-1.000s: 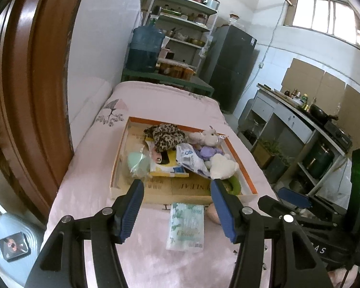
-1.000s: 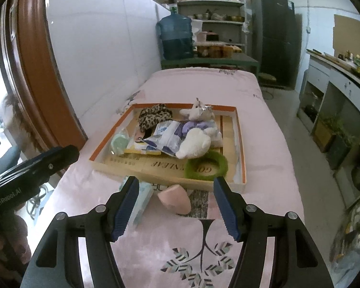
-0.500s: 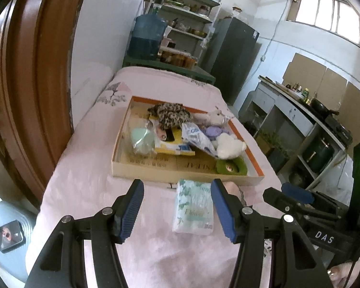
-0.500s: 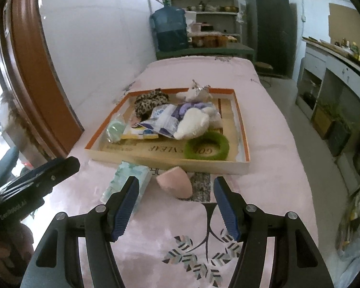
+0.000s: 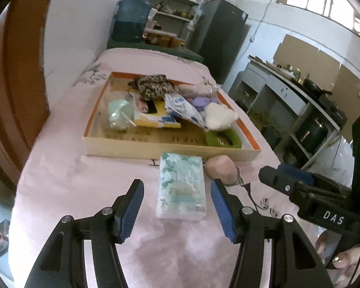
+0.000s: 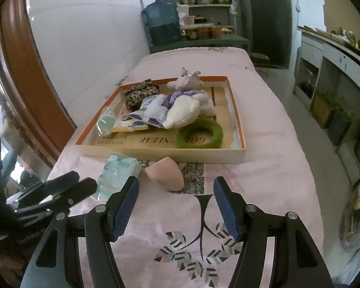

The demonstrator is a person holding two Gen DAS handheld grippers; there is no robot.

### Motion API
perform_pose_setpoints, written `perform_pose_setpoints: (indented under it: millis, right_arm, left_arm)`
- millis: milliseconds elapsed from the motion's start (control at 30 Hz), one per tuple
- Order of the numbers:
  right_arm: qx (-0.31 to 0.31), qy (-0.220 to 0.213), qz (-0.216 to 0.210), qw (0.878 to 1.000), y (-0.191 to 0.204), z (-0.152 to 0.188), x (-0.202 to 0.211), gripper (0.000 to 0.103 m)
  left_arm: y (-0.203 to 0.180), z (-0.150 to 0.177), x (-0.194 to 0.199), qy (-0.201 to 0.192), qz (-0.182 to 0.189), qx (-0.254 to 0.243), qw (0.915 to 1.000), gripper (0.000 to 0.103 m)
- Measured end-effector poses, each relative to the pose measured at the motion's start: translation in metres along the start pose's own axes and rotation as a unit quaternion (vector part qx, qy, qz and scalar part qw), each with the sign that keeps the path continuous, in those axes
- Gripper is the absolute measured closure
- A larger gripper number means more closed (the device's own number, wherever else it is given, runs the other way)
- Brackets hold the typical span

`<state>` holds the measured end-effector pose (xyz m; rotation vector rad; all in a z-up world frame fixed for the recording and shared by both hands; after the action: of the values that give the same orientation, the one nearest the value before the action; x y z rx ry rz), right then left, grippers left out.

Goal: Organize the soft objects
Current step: 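Withdraw both open tools from the tray toward the tissue pack and sponge, then grasp the green Flower tissue pack with the left tool while the right tool grasps the pink sponge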

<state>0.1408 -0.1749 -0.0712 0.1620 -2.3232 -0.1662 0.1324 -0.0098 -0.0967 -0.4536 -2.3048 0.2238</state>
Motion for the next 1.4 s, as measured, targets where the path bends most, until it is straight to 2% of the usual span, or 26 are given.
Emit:
perform_pose_setpoints:
  millis: [167,300,367,467,767,1067,1400]
  right_arm:
    - [-0.013,0.004,-0.003,1.000,-0.007,0.001,-0.004,0.037]
    - [-0.018,0.008,-0.003,1.000,-0.012,0.003,-0.009,0.036]
    - [-0.021,0.010,-0.003,1.000,-0.014,0.004,-0.011,0.031]
    - [-0.021,0.013,-0.005,1.000,-0.015,0.005,-0.016,0.030]
    - [-0.011,0.034,-0.021,0.999,-0.010,0.004,-0.036,0.030]
    - [-0.008,0.054,-0.029,0.998,-0.007,0.002,-0.058,0.030]
    - [0.008,0.065,-0.039,0.997,0.001,-0.001,-0.075,0.030]
  left_arm:
    - [-0.009,0.005,-0.018,0.023,0.001,-0.022,0.9995,0.045]
    - [-0.017,0.008,-0.034,0.039,-0.009,-0.046,0.9981,0.033]
    - [-0.020,0.010,-0.039,0.043,-0.009,-0.057,0.9974,0.033]
    - [-0.022,0.011,-0.047,0.052,-0.021,-0.068,0.9961,0.033]
    - [-0.017,0.012,-0.061,0.069,-0.040,-0.063,0.9949,0.033]
    - [-0.010,0.008,-0.066,0.067,-0.035,-0.045,0.9961,0.034]
    - [-0.007,0.009,-0.065,0.055,-0.050,-0.036,0.9966,0.053]
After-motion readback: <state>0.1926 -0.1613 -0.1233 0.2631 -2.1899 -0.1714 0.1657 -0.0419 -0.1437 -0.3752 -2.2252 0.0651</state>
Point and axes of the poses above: each gripper's, at about its wrist camera, not at the fingertips, and x roughly against the way its jaws point, y to its left, z to its underside, the point moved 1 cm from there along -x, roughly the way its jaws point, and after that the axes turned 1 degree about -x, right-handed, at the moved point
